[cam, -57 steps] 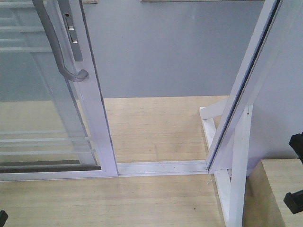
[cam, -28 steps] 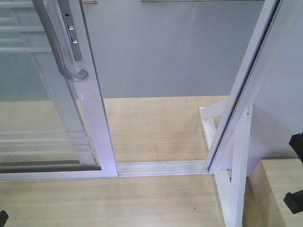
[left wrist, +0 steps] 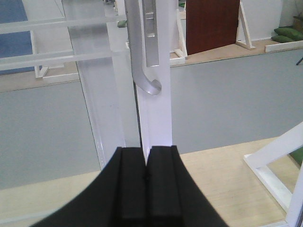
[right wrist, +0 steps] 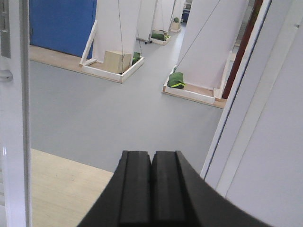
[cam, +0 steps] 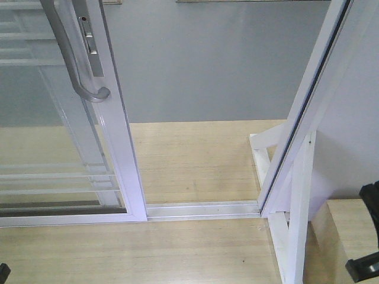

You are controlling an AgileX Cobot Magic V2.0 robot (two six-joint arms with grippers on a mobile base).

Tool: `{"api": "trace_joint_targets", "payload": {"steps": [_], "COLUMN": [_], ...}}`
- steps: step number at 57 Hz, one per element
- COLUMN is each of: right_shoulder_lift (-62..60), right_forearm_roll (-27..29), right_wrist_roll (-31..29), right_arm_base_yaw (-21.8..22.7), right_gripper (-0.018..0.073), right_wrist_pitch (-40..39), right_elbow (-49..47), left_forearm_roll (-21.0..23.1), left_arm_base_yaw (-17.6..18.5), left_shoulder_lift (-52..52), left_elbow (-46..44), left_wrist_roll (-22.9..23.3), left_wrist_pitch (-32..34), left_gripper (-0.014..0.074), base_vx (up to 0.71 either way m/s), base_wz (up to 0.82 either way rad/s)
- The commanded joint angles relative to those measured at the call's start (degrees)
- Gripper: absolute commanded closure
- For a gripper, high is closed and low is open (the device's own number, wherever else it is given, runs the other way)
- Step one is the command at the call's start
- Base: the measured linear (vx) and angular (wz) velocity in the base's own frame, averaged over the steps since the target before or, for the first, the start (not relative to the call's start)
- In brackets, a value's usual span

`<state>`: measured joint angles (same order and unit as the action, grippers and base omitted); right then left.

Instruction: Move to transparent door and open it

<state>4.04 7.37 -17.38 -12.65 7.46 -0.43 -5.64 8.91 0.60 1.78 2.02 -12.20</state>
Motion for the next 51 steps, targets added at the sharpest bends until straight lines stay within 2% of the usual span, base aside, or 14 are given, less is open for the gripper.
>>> {"api": "trace_joint_targets", "payload": {"steps": [1,4,20,51], "right_shoulder_lift": [-3.8,-5.7,-5.5,-5.5], "right_forearm_roll": [-1.0,-2.0,-1.7,-1.7], "right_wrist_roll": [-0.1,-0.2,2.9,2.8], "right_arm_base_yaw": [0.3,1.0,8.2,8.2], "right_gripper": [0.0561,0.0561,0.0561,0.0561], "right_wrist_pitch": [-4.9,-1.8,-2.2,-1.8], "right_elbow": [2.3,2.0,2.4,2.4], "left_forearm_roll": [0.0,0.0,0.0,0.0], "left_arm_base_yaw": [0.3,0.3,0.3,0.3], "left_shoulder_lift": [0.8,0.8,0.9,0.9], "left_elbow": [0.6,0.6,0.6,0.6], "left_wrist_roll": [0.4,0.4,0.4,0.4], "left_wrist_pitch": [4.9,4.9,4.9,4.9], "left_gripper": [0.0596,0.0596,0.0596,0.0596], "base_vx": [0.0,0.0,0.0,0.0], "base_wz": [0.0,0.0,0.0,0.0]}}
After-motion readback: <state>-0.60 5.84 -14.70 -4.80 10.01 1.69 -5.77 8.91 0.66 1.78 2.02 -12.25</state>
